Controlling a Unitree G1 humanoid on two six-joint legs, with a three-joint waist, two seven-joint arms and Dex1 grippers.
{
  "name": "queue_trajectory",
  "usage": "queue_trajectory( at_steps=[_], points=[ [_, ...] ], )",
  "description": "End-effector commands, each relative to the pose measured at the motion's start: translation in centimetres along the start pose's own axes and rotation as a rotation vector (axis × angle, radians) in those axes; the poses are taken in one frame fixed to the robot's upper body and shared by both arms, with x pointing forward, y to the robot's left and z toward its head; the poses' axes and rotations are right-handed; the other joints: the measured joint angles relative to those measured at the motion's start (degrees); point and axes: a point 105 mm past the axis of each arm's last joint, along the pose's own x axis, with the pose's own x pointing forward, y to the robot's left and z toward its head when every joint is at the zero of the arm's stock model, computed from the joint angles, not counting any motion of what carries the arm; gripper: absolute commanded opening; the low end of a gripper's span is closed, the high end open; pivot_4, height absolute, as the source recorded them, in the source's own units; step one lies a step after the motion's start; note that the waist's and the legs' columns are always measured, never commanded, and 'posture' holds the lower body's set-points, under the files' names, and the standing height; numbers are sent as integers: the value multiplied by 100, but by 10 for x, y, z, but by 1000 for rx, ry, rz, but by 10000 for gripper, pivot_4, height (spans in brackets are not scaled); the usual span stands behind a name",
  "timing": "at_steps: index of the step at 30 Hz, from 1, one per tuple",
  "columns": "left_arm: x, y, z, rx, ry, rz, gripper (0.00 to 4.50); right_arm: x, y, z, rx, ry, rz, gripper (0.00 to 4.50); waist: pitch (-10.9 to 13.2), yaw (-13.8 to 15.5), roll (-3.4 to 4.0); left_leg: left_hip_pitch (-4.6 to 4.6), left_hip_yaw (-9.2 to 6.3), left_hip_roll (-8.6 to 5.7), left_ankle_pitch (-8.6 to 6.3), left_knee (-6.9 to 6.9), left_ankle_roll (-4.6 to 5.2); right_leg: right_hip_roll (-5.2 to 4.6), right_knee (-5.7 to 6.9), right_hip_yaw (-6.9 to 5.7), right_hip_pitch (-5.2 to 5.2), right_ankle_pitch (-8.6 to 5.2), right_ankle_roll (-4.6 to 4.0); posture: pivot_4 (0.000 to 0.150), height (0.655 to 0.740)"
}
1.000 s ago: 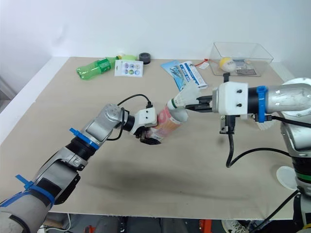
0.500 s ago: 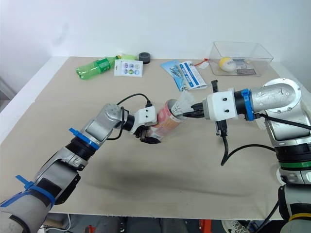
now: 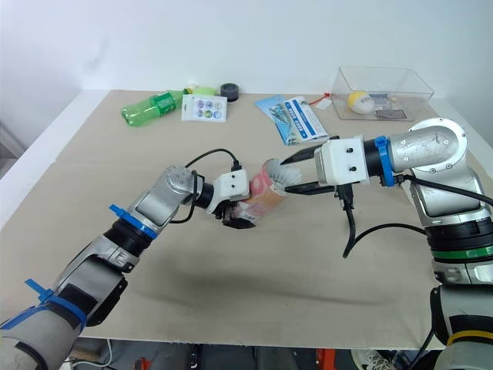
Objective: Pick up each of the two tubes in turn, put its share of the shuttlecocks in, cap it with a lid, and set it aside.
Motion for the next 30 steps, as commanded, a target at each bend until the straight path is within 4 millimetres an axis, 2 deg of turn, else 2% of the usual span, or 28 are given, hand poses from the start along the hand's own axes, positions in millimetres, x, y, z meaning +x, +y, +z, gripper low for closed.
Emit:
queue_trajectory(
  at_steps=[1, 2, 7, 10, 12, 15, 17, 20, 23, 30],
  points=[
    [-3, 2, 1, 9, 7, 11, 36902, -18, -16, 18, 52, -79, -108, 41072, 0, 3, 0, 0, 0, 0, 0, 0, 0, 0, 0, 0, 0, 0, 0, 1500, 7400],
    [-3, 2, 0, 8, 10, 11, 36902, -28, -22, 18, 120, -97, -169, 44459, 0, 3, 0, -1, -1, 0, 0, 0, 0, 0, 0, 0, 0, 0, 0, 1500, 7400],
    [-4, 2, -2, 9, 16, 10, 36902, -65, -21, -2, 322, -40, -330, 44459, 0, 17, 0, -3, -5, 0, 0, -3, 0, 0, 1, -3, 0, -2, 3, 1500, 7400],
    [-2, 1, 0, 16, 12, 2, 36902, -93, -10, -29, 530, -1, -493, 44459, 0, 20, -1, -1, -4, 0, -1, -4, 1, 0, 1, -3, 1, -3, 2, 1500, 7400],
    [-1, 1, 2, 21, 8, -1, 36902, -114, 1, -54, 680, 28, -641, 44459, 0, 22, -1, -2, -5, -1, -1, -2, 1, -1, 1, -4, 2, -1, 4, 1500, 7400],
    [1, -1, 3, 25, 4, -6, 36902, -141, 34, -95, 866, 135, -873, 44459, -1, 26, -3, -1, -5, -3, -1, 0, 1, -2, 3, -3, 4, 1, 9, 1500, 7400],
    [1, -1, 4, 25, 2, -8, 36902, -153, 51, -114, 898, 213, -1010, 44459, -4, 24, 3, 0, -5, -3, -1, 1, 1, -1, 2, -3, 5, 7, 19, 1500, 7400],
    [1, -2, 4, 24, 0, -10, 36902, -162, 75, -134, 972, 292, -1138, 44459, -11, 13, 17, 3, 0, -5, -1, 2, 2, -2, 3, 3, 4, 7, 17, 1500, 7400],
    [2, -4, 4, 22, 1, -12, 36902, -155, 93, -147, 1045, 329, -1154, 44459, -12, 12, 19, 5, 1, -5, 2, 4, 5, -2, 3, 4, 4, 7, 7, 1500, 7400],
    [1, -7, 2, 14, 4, -9, 36902, -150, 103, -180, 1124, 368, -1220, 44459, -11, -3, 18, 5, 4, -8, 4, 8, 8, -3, 1, 8, 7, 10, 8, 1500, 7400]
  ],
)
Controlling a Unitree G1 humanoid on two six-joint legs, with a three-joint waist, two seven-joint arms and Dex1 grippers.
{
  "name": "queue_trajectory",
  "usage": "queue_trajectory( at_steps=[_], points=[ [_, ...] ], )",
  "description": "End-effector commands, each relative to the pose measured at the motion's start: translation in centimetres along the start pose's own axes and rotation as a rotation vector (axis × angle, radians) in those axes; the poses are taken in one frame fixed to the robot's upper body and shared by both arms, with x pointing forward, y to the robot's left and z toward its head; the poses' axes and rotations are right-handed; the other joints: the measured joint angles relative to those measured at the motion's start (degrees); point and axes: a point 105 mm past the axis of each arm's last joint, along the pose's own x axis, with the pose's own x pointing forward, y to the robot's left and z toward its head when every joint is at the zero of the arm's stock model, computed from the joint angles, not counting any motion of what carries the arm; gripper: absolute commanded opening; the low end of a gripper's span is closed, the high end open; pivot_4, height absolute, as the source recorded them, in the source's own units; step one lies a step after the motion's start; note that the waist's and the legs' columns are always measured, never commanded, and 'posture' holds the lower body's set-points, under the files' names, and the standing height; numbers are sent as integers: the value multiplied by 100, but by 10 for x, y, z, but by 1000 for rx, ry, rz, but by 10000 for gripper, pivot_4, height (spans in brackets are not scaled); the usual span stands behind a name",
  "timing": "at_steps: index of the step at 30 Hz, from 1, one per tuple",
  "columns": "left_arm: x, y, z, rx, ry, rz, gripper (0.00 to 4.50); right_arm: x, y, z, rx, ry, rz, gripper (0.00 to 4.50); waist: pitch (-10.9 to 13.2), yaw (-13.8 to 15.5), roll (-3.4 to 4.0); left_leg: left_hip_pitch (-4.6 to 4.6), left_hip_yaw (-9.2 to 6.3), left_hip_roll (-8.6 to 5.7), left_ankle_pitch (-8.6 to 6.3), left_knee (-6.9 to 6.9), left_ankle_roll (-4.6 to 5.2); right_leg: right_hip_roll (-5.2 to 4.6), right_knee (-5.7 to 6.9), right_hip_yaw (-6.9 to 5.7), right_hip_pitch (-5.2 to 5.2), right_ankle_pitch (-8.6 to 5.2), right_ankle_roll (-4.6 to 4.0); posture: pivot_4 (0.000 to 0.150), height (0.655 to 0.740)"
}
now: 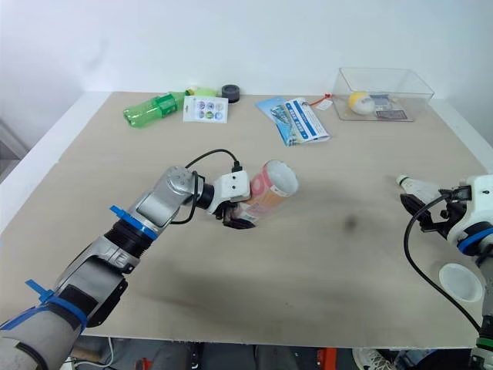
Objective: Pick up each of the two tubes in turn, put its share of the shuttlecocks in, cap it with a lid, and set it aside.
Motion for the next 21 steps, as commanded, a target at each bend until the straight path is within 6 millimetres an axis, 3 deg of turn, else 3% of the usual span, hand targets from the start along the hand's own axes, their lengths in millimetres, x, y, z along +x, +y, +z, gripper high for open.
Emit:
queue_trajectory(
  at_steps=[1, 11, 21],
  points=[
    [0, -4, 3, 14, -3, -10, 36902, 8, -9, 6, 10, -42, -41, 44459, 0, 0, -1, 0, 0, 0, 0, -1, 0, 0, 0, 0, -1, 0, 0, 1500, 7400],
    [-5, -6, -1, 1, 11, 2, 36902, 31, -31, -10, 66, -4, -112, 44459, 1, -32, 0, 0, -3, -2, 0, -9, 0, 2, -1, 0, 0, 5, 23, 1500, 7400],
    [-5, -5, -1, 0, 16, 13, 36902, 51, -25, -4, 42, -21, -100, 44459, 1, -134, -1, 3, -6, -7, 0, -8, 0, -1, -2, 0, 6, 5, 24, 1500, 7400]
  ],
)
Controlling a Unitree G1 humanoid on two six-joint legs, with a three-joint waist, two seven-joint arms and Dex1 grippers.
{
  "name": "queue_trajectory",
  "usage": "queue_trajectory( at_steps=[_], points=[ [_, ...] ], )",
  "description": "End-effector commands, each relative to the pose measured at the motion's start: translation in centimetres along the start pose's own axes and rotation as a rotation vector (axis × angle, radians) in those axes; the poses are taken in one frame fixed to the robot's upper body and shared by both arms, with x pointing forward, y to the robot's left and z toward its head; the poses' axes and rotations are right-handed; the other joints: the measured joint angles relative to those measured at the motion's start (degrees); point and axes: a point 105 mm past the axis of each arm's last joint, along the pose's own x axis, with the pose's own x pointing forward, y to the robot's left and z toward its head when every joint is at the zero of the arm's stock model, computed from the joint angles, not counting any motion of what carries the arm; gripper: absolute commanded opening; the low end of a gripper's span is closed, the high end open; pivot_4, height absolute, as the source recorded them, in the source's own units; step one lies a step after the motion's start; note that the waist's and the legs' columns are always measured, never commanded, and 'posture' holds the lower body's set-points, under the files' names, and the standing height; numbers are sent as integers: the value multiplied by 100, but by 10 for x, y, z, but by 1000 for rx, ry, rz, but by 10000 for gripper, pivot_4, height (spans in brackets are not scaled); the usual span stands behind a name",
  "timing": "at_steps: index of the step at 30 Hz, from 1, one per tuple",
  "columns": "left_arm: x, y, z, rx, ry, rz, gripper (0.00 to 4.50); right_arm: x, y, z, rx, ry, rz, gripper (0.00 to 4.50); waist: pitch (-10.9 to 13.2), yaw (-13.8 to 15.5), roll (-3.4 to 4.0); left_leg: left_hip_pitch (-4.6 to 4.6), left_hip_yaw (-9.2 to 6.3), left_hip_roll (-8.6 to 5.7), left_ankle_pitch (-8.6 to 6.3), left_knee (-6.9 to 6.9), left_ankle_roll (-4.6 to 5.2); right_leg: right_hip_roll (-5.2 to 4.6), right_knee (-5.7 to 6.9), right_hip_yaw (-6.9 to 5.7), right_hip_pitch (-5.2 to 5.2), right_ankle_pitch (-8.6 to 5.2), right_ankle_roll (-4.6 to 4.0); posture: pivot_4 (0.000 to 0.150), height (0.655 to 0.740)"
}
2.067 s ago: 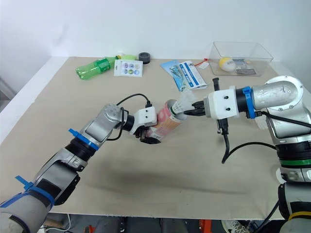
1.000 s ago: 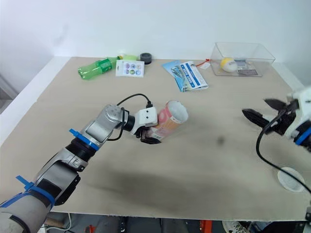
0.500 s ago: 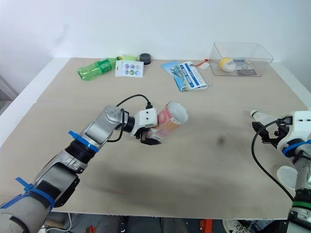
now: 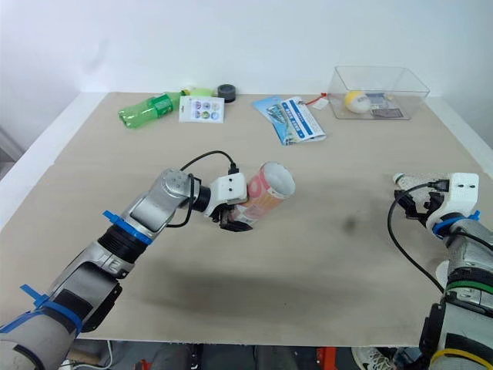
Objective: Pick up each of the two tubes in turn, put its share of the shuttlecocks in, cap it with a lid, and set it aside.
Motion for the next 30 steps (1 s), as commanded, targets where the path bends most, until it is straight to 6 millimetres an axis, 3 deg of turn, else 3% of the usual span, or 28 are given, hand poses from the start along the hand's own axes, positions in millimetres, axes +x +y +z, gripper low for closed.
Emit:
queue_trajectory(
  at_steps=[1, 3, 5, 13, 21, 24, 28, 30],
  points=[
    [0, 0, 1, 6, 3, 4, 36902, 0, -7, 18, -40, -51, -22, 44459, 0, -2, 0, 0, -1, -1, 0, 0, 0, -1, 0, 0, 1, -1, 1, 1500, 7400],
    [-1, 0, 0, 5, 5, 6, 36902, 2, -6, 18, -36, -55, -25, 44459, 0, -3, 0, 0, -1, -3, 0, 0, 0, -2, -1, 1, 1, -1, 1, 1500, 7400],
    [-1, 0, -1, 5, 8, 9, 36902, 3, -7, 19, -41, -62, -35, 39279, 0, -4, 0, 0, -1, -3, 0, 0, 0, -2, -1, 1, 1, -1, 1, 1500, 7400],
    [-3, 3, -2, 1, 13, 17, 36902, 10, 0, 23, -51, -80, -37, 1136, 0, -13, 0, 0, -1, -3, 0, 0, 0, -2, -1, 2, 1, 0, 4, 1500, 7400],
    [-5, 4, -3, 0, 16, 24, 36902, 12, 7, 24, -103, -87, -7, 385, 0, -18, 0, 0, -1, -3, 0, 0, 0, -2, -1, 2, 1, 1, 5, 1500, 7400],
    [-5, 5, -5, -1, 18, 24, 36902, 11, 18, 34, -243, -128, 65, 385, 0, -26, 0, 1, -1, -3, 0, 0, 0, -2, -1, 2, 1, 2, 6, 1500, 7400],
    [-6, 7, -8, 2, 21, 24, 36902, -12, 60, 77, -639, -289, 361, 385, 0, -30, 5, 2, 0, -3, 0, -1, 0, -1, 0, 3, 1, 1, 10, 1500, 7400],
    [-6, 8, -8, 5, 19, 22, 36902, -30, 83, 97, -752, -368, 488, 385, 1, -29, 13, 0, -1, -5, 0, -1, 0, -2, 0, 3, 1, 0, 14, 1500, 7400]
  ],
)
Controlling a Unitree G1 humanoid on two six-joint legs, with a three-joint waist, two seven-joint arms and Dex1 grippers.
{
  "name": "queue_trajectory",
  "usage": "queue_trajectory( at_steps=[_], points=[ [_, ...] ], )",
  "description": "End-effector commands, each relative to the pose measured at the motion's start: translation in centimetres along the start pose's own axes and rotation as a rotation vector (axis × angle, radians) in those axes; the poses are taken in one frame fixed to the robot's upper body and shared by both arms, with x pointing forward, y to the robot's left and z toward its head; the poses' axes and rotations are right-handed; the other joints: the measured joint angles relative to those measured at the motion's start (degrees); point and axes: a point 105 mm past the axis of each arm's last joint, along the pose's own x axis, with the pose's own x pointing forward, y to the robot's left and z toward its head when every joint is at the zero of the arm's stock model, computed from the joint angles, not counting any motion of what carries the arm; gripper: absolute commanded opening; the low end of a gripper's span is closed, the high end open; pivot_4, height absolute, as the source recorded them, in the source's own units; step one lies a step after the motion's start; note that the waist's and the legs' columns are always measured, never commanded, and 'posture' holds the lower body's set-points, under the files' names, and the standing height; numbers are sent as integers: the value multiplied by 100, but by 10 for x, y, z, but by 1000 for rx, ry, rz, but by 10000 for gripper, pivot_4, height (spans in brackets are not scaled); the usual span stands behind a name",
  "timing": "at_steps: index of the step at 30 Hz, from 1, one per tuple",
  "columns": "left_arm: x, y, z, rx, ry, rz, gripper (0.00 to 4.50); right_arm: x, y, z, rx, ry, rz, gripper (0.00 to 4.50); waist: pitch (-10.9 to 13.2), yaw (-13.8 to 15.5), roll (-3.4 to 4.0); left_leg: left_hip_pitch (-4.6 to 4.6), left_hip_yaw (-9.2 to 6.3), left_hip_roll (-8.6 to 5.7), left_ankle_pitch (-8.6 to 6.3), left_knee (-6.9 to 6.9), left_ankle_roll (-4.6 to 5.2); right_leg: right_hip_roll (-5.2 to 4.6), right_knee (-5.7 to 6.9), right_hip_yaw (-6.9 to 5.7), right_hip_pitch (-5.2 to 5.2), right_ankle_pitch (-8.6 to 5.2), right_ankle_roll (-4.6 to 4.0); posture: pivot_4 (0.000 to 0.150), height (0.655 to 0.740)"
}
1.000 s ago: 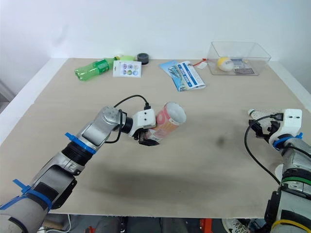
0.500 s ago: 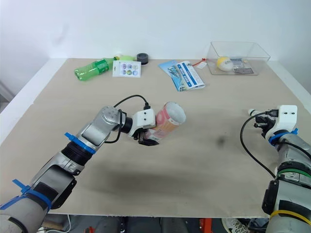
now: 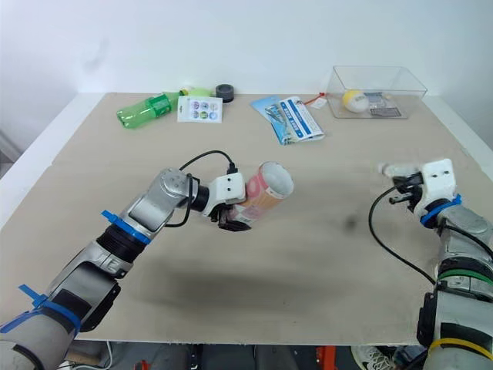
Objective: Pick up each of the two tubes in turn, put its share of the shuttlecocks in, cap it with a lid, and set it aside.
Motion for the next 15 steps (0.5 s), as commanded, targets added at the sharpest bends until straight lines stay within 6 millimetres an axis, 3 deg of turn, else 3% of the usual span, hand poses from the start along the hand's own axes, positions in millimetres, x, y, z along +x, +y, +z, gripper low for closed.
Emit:
queue_trajectory(
  at_steps=[1, 4, 7, 11, 15],
  points=[
    [-5, 6, -6, -6, 20, 16, 36902, -14, 6, 85, -290, -228, 175, 385, 0, 0, 2, 1, 0, 0, 0, 0, 0, 0, 0, 0, 0, 0, 0, 1500, 7400],
    [-5, 7, -7, -3, 16, 9, 36902, -24, 32, 144, -423, -327, 342, 385, -1, -9, 9, 4, 1, 2, 0, 1, 0, 1, 2, 1, 0, 2, 0, 1500, 7400],
    [-4, 7, -7, 0, 13, 2, 36902, -31, 56, 174, -523, -340, 477, 385, 2, -6, 2, 9, -4, 8, 1, 3, 1, 5, 4, -5, 2, -6, -33, 1500, 7400],
    [-3, 9, -6, 5, 10, -3, 36902, -38, 89, 192, -586, -365, 638, 385, 4, 3, -9, 7, -1, 10, 2, 5, 1, 2, 2, -6, 2, -7, -38, 1500, 7400],
    [-2, 10, -3, 9, 6, -1, 36902, -36, 104, 193, -644, -361, 695, 385, 4, 26, -10, -3, 2, 8, 2, 6, 0, -1, 2, -5, -6, -8, -37, 1500, 7400]
  ],
)
